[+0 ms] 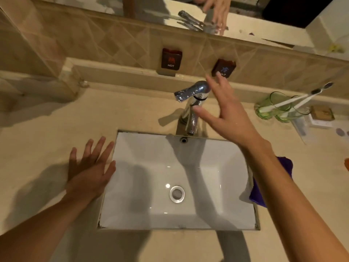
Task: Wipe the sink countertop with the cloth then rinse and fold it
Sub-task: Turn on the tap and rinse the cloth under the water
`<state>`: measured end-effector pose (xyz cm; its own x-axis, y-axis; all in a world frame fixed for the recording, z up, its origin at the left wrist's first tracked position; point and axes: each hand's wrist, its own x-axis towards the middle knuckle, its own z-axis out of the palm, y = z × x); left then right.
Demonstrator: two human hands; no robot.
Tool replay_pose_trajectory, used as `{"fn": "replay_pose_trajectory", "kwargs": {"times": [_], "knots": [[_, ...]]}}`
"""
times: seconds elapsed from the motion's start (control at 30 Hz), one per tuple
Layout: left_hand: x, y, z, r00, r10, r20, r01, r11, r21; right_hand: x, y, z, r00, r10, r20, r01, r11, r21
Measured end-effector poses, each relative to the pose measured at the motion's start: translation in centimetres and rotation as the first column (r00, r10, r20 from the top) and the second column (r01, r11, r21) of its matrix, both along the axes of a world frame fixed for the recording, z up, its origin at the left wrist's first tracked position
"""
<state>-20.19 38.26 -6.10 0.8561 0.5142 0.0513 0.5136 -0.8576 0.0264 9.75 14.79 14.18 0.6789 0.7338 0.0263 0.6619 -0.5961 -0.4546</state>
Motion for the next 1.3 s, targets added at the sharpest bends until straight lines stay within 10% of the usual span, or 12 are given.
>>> {"fn": "replay_pose_trajectory", "kwargs": {"times": [0.63, 1.07, 1.17, 1.3], "knots": [[0.0, 0.0, 0.3, 0.998, 0.046, -0.043, -0.049, 0.997, -0.068, -1.6, 5.8, -4.6, 0.902, 0.054, 0.428, -0.045, 0.999, -0.031], [-0.2, 0.4, -0.1, 1.0, 0.007, -0.017, -0.008, 0.997, -0.079, -0.9, 5.1, -1.8, 0.997, -0.069, -0.017, 0.071, 0.973, 0.22], [-0.1, 0.3, 0.5, 0.997, 0.014, -0.078, -0.025, 0.989, -0.147, -0.8, 4.4, -0.8, 0.885, -0.075, -0.46, 0.277, 0.878, 0.389], [0.1, 0.2, 1.2, 0.99, 0.056, -0.128, -0.086, 0.965, -0.248, -1.6, 3.2, -0.1, 0.84, -0.171, -0.516, 0.426, 0.795, 0.431]]}}
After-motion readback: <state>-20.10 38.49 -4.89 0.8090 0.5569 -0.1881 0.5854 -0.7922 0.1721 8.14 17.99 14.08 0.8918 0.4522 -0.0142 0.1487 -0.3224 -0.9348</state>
